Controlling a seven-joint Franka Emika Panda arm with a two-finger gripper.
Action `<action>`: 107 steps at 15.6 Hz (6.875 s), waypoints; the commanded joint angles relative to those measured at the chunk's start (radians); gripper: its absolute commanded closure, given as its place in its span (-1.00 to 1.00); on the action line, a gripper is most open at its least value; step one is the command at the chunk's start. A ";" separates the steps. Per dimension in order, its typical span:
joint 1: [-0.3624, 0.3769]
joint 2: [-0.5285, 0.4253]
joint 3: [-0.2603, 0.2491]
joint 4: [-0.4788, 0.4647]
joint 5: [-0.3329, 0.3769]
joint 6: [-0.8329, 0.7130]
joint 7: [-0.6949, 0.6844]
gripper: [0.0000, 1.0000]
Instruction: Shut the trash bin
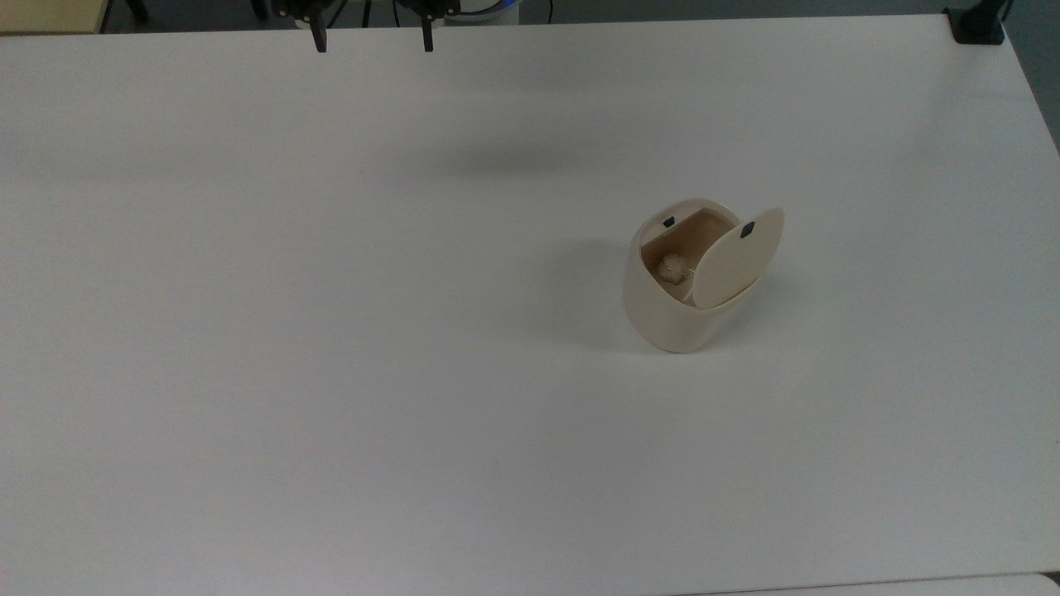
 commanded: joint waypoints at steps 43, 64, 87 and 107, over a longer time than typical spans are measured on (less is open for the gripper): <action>0.414 0.272 0.008 -0.021 0.121 0.856 -0.012 1.00; 0.417 0.292 0.002 -0.047 0.027 0.504 -0.163 1.00; 0.102 0.074 -0.018 -0.017 0.027 0.134 -0.143 1.00; 0.026 -0.015 -0.032 -0.036 -0.011 0.049 0.020 -1.00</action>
